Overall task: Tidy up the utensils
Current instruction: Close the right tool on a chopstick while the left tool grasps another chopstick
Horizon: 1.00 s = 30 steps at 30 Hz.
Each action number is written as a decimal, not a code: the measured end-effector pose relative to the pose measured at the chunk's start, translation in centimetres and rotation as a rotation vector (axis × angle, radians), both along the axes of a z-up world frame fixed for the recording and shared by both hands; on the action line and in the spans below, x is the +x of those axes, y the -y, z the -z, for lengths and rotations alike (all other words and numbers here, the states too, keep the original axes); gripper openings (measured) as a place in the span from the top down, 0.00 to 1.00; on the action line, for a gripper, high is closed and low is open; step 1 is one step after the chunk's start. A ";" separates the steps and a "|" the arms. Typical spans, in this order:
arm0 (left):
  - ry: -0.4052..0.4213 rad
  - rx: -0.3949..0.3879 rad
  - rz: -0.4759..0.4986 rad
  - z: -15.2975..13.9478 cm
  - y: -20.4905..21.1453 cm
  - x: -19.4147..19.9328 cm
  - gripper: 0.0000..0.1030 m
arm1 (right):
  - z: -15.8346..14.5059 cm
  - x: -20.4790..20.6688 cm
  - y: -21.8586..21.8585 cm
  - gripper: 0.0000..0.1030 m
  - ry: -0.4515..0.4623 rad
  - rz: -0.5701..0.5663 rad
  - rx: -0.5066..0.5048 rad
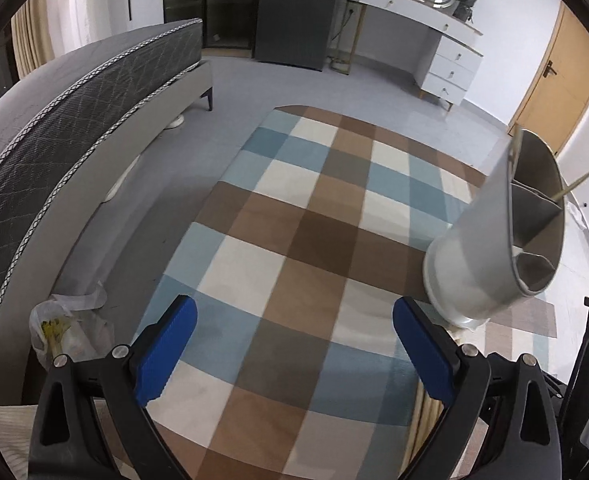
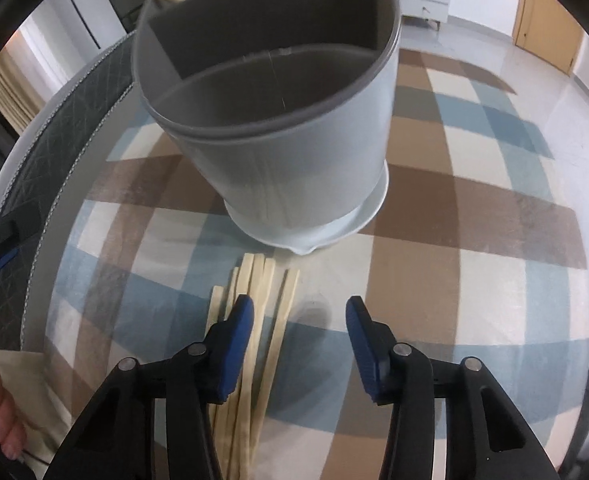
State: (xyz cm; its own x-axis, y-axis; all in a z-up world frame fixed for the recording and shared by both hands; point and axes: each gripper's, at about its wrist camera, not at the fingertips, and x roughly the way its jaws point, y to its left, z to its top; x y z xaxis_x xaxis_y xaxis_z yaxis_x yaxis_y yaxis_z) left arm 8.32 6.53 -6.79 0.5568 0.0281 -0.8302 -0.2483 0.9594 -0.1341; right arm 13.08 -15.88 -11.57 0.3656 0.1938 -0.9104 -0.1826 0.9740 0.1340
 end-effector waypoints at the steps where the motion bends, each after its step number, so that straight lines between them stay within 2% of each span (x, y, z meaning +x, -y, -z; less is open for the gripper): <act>1: -0.002 0.002 -0.006 0.0 -0.2 0.1 0.07 | 0.2 0.0 0.0 0.58 -0.005 0.004 -0.003; 8: -0.026 -0.007 -0.029 0.5 -0.7 0.4 0.07 | 1.1 -0.4 -0.6 0.67 0.003 -0.022 -0.077; 14: -0.030 0.005 -0.072 0.9 -1.8 0.4 0.07 | 1.2 -0.8 -2.4 0.68 0.053 -0.070 -0.158; 17: -0.049 -0.001 -0.066 1.4 -1.7 0.5 0.07 | 1.2 -0.5 -2.5 0.75 0.083 -0.080 -0.147; 19: -0.056 -0.004 -0.044 1.7 -1.2 0.6 0.07 | 1.2 -0.4 -2.5 0.91 0.098 -0.094 -0.145; 23: -0.068 0.018 0.023 1.9 0.5 0.6 0.07 | 0.9 -0.2 -2.1 0.95 0.085 -0.090 -0.093; 30: -0.150 -0.065 0.190 3.6 3.8 0.3 0.07 | -1.2 -0.7 1.7 0.95 0.104 -0.008 0.054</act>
